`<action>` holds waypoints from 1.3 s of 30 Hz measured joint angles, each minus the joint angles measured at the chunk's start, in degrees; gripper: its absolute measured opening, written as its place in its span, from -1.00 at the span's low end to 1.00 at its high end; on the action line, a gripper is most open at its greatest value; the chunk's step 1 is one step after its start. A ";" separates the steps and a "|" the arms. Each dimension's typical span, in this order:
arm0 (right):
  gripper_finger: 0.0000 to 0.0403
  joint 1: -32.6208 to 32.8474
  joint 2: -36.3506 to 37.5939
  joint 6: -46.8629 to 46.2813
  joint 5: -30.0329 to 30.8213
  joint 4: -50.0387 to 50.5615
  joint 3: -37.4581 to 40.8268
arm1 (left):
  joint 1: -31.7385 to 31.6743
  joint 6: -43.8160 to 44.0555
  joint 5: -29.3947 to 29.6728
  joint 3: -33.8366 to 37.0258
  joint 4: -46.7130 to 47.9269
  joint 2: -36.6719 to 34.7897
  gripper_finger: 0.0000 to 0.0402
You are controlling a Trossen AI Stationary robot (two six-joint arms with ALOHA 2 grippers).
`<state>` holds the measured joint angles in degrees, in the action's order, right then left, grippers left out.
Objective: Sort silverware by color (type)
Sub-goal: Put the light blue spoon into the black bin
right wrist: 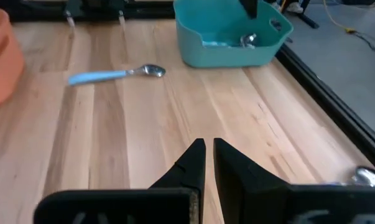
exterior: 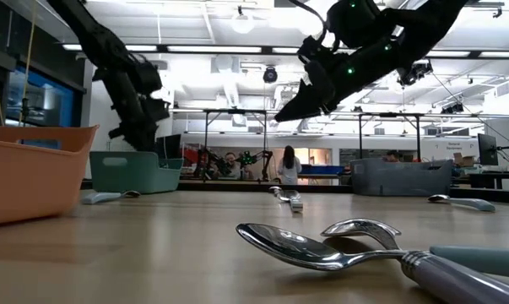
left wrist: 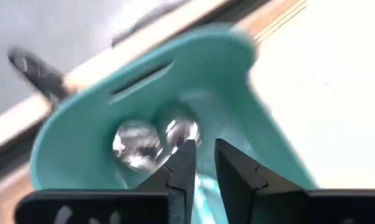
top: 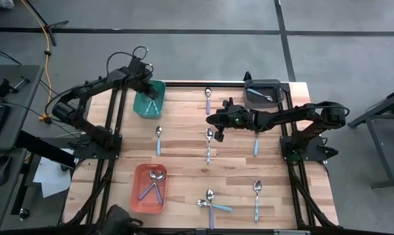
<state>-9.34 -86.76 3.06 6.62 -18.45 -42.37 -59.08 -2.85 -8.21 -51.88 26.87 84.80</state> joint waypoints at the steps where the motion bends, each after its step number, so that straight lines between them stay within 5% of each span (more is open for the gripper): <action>1: -0.92 0.00 0.50 0.31 0.77 0.93 0.00 | 0.88 0.10 -0.03 1.01 -1.90 -1.62 -0.80; 11: -0.92 0.59 6.55 -1.78 3.45 10.72 0.00 | 13.62 4.22 -0.15 20.08 -32.32 -20.36 -0.97; 21: -0.92 11.87 13.36 -20.86 12.62 36.06 0.00 | 25.56 6.73 -0.24 33.86 -51.75 -30.59 -0.99; 31: -0.86 21.42 16.34 -46.83 16.87 60.68 0.00 | 31.49 6.29 -0.04 38.03 -56.79 -30.69 -0.98; 39: -0.46 22.45 16.19 -63.61 17.26 70.43 0.02 | 34.02 5.73 0.00 38.01 -56.82 -30.65 -0.98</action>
<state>13.10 -70.57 -60.55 23.88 51.98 -42.35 -25.06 2.88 -8.21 -13.87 -29.95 54.15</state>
